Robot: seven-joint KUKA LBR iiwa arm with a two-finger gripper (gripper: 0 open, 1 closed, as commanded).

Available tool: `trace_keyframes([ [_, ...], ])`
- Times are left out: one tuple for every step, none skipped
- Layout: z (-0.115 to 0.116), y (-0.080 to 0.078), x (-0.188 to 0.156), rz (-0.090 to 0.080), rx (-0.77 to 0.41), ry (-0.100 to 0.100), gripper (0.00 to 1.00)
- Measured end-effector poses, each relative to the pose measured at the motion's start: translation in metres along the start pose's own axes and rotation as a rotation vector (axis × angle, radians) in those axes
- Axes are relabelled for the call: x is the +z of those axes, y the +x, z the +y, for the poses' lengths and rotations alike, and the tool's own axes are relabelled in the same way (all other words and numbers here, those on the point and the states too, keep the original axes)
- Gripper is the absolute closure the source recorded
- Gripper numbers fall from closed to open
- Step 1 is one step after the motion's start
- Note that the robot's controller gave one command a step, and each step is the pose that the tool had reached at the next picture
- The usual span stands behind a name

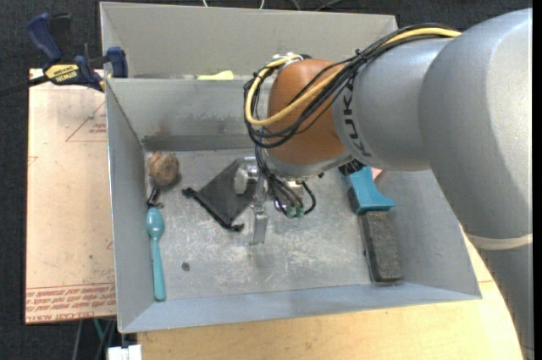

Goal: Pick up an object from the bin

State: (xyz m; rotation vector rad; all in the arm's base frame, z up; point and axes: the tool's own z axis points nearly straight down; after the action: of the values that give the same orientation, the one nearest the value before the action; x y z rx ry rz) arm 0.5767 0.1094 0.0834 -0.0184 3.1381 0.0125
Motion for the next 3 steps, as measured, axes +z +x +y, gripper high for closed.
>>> trace_keyframes([
  [0.018,-0.007,0.013,-0.005,0.049,0.003,1.00],
  [0.018,-0.007,0.013,-0.005,0.049,0.003,1.00],
  [0.008,0.001,-0.040,0.001,0.027,0.005,1.00],
])
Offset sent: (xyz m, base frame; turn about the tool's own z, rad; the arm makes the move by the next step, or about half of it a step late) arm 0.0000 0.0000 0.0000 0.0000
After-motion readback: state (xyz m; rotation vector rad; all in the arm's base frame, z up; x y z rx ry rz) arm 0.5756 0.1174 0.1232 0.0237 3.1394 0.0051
